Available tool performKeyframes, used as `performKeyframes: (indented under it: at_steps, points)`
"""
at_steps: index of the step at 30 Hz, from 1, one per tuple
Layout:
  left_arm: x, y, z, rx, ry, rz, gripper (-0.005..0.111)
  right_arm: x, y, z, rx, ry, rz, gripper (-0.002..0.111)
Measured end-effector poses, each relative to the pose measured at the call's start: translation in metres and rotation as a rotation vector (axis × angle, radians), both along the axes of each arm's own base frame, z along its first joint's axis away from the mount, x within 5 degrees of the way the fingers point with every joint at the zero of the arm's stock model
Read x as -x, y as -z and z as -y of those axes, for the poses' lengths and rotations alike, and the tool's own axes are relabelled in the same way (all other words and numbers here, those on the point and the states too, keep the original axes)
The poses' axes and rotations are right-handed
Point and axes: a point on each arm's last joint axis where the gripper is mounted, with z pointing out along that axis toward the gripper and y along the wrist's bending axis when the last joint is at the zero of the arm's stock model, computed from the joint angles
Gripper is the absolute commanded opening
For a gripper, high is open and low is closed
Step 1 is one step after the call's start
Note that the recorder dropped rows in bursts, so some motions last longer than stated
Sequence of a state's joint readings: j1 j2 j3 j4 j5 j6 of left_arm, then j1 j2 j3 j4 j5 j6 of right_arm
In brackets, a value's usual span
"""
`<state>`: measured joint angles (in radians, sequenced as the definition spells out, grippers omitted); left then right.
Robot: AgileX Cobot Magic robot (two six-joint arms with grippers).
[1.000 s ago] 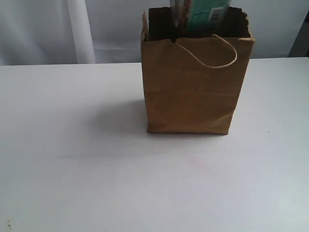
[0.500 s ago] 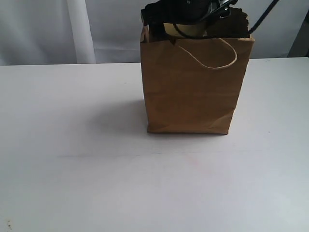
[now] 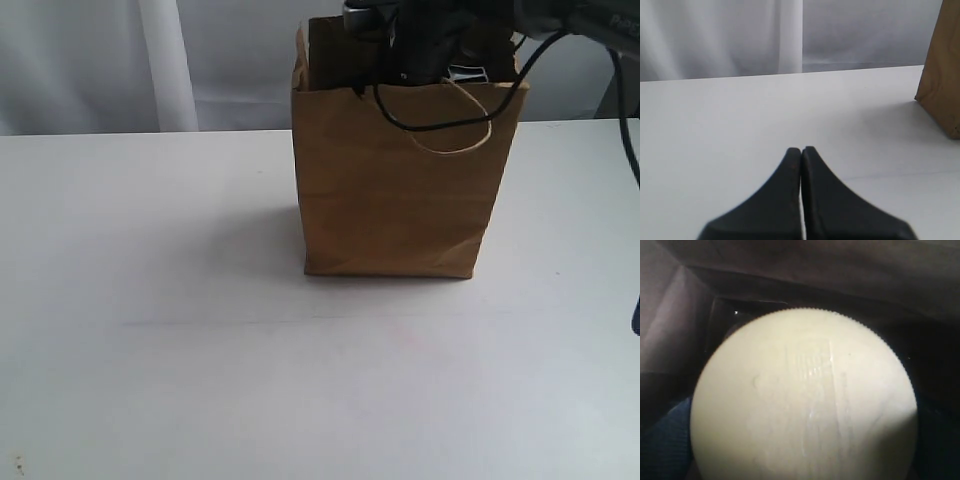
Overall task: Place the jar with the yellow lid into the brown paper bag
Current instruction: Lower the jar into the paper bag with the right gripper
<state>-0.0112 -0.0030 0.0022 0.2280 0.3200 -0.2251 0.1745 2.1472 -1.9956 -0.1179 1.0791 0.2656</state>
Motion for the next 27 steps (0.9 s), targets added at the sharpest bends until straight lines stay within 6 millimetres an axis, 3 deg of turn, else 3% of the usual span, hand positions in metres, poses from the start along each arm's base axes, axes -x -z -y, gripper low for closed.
performKeyframes:
  at_steps: [7,24,27]
  points:
    - [0.0,0.0,0.0,0.0,0.0,0.0,0.001,-0.005,0.016,0.002,0.001,-0.006,-0.036,0.0]
    - [0.0,0.0,0.0,0.0,0.0,0.0,0.001,-0.005,0.017,0.001,-0.011,-0.01,-0.037,0.0]
    - [0.0,0.0,0.0,0.0,0.0,0.0,0.001,-0.005,0.017,0.001,-0.009,-0.015,-0.037,0.005]
